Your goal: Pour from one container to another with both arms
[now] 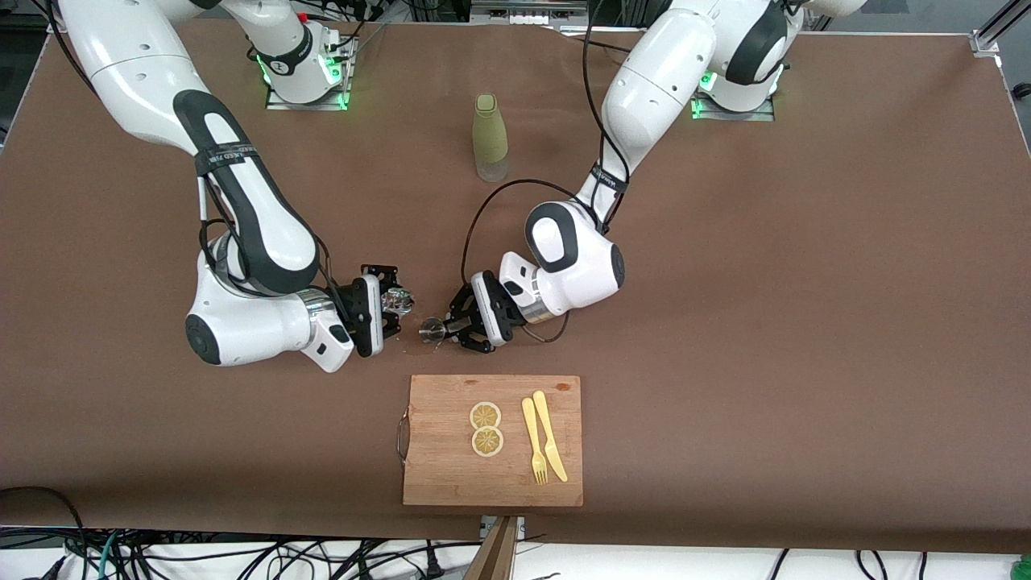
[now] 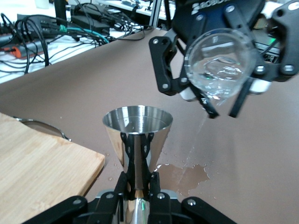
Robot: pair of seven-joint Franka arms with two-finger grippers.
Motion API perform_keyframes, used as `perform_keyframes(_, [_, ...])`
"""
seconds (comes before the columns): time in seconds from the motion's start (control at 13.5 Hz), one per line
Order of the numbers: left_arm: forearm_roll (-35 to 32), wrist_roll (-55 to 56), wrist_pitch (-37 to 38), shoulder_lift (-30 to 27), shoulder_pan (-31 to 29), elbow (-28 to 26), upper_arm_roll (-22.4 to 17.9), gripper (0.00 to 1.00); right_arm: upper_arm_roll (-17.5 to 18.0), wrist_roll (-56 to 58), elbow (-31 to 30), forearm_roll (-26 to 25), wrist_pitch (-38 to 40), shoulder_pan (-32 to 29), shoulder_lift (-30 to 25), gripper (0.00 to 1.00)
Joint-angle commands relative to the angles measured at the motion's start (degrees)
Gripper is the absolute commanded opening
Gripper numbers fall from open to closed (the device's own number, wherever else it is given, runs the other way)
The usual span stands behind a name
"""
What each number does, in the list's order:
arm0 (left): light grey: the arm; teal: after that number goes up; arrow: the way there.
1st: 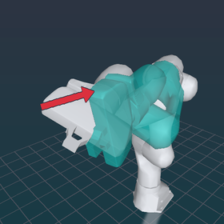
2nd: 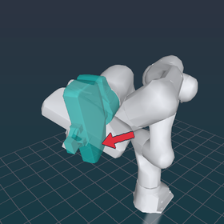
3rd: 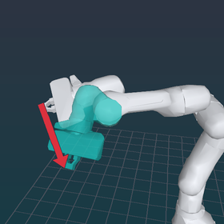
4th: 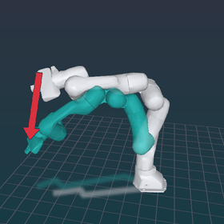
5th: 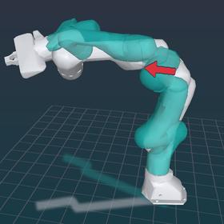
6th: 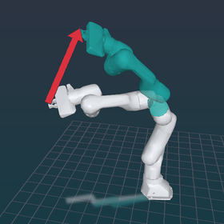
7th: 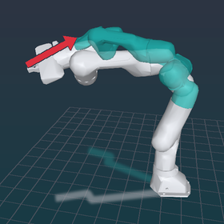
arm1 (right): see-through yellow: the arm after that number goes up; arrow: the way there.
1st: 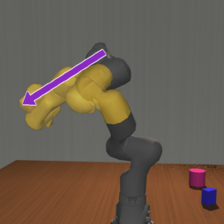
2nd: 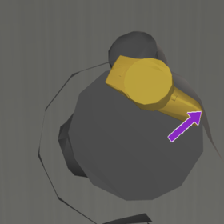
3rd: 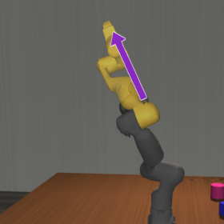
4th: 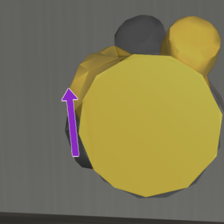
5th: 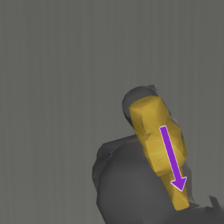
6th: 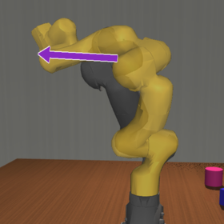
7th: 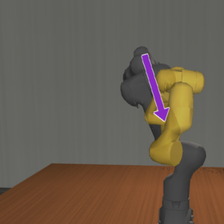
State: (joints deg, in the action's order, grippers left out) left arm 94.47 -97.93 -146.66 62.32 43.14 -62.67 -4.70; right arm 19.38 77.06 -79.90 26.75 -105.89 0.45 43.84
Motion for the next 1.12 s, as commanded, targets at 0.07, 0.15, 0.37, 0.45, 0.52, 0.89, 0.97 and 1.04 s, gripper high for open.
perform_keyframes(0.07, [1.85, -8.31, 3.82, -3.60, -5.33, -2.88, 4.86, 0.00, -0.65, 5.10, -0.51, 6.19, -0.81, -2.21, -0.69, 0.20])
perform_keyframes(0.15, [1.77, -10.50, 6.10, -4.66, -6.82, -4.28, 5.83, 0.00, -1.62, 6.94, -0.52, 8.30, -0.81, -2.29, -0.69, 0.20])
perform_keyframes(0.37, [1.85, -19.55, 14.88, -6.77, -12.80, -8.24, 8.21, 0.00, -2.76, 12.31, -0.52, 13.67, -0.98, -2.82, -0.60, 0.21])
perform_keyframes(0.45, [1.85, -21.93, 18.74, -6.95, -14.30, -9.12, 8.22, 0.00, -2.85, 13.54, -0.60, 14.73, -1.68, -2.82, -0.60, 0.21])
perform_keyframes(0.52, [1.85, -24.73, 22.26, -7.21, -16.05, -10.26, 8.22, 0.00, -2.94, 14.16, -0.60, 15.26, -1.78, -2.91, -0.60, 0.21])
perform_keyframes(0.89, [-2.08, -36.61, 44.75, -7.13, -26.07, -13.70, 8.13, 0.00, -5.66, 22.76, -1.22, 22.28, -1.69, -4.14, -0.51, 0.21])
perform_keyframes(0.97, [-4.19, -37.50, 48.54, -7.04, -27.91, -13.96, 7.87, 0.00, -6.54, 25.31, -1.31, 23.95, -1.43, -4.58, -0.25, 0.21])
perform_keyframes(1.04, [-6.47, -38.46, 52.49, -6.95, -29.67, -14.05, 7.43, 0.00, -7.76, 28.29, -1.83, 25.88, -1.16, -5.10, -0.25, 0.21])
